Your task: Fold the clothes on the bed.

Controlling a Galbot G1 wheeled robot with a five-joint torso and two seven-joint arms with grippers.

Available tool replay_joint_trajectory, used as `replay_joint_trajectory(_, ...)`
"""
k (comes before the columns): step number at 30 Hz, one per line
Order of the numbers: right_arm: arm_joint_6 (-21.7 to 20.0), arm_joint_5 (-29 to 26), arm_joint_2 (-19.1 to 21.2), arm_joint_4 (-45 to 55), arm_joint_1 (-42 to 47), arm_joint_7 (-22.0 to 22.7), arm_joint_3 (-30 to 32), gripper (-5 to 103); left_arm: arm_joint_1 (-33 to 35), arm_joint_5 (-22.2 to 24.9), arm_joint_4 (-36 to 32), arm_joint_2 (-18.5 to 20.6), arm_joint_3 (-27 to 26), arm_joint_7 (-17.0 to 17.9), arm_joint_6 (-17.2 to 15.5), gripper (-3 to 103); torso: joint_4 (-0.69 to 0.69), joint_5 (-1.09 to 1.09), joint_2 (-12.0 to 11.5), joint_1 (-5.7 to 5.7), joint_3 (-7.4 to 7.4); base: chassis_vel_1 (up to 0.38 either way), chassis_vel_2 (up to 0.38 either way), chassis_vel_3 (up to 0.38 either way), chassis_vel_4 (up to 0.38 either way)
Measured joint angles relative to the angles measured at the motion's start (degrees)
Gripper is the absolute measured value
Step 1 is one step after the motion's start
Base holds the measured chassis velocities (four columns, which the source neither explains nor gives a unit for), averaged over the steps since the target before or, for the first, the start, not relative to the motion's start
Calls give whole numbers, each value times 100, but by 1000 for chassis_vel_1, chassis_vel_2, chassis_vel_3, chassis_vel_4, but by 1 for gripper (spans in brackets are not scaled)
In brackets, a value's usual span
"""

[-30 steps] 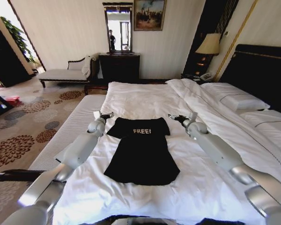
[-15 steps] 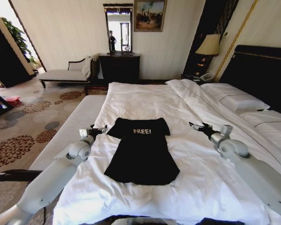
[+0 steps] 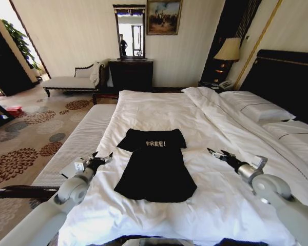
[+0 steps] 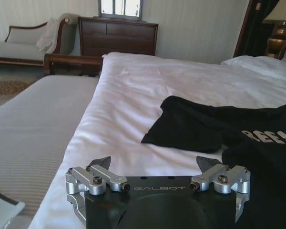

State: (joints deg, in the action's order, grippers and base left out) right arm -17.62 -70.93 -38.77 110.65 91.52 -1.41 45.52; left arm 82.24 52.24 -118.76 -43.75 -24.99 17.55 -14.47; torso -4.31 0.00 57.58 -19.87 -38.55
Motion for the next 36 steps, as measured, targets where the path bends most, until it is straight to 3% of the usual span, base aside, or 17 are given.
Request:
replay_joint_trajectory(11, -203, 65, -182, 376, 808, -201, 172, 100, 1419, 1216, -590, -344, -1012, -240, -222, 100, -1, 0, 0, 0, 0, 0, 0, 0, 0)
replay_joint_trajectory(18, -134, 264, -249, 356, 950, -123, 241, 100, 2499, 1926, -964, -325, -1370, -702, -323, 100, 2, 1, 0, 1, 0, 0, 0, 0, 0)
replay_joint_trajectory(26, -115, 319, -332, 354, 950, -37, 263, 100, 2323, 2135, -731, -337, -1024, -910, -354, 97, 0, 1, 0, 0, -1, 0, 0, 0, 0)
replay_joint_trajectory(36, -105, 368, -424, 307, 818, 70, 199, 100, 1350, 2165, -358, -523, -105, -637, -460, 93, -2, 1, -1, 0, -1, 0, 0, 0, 0)
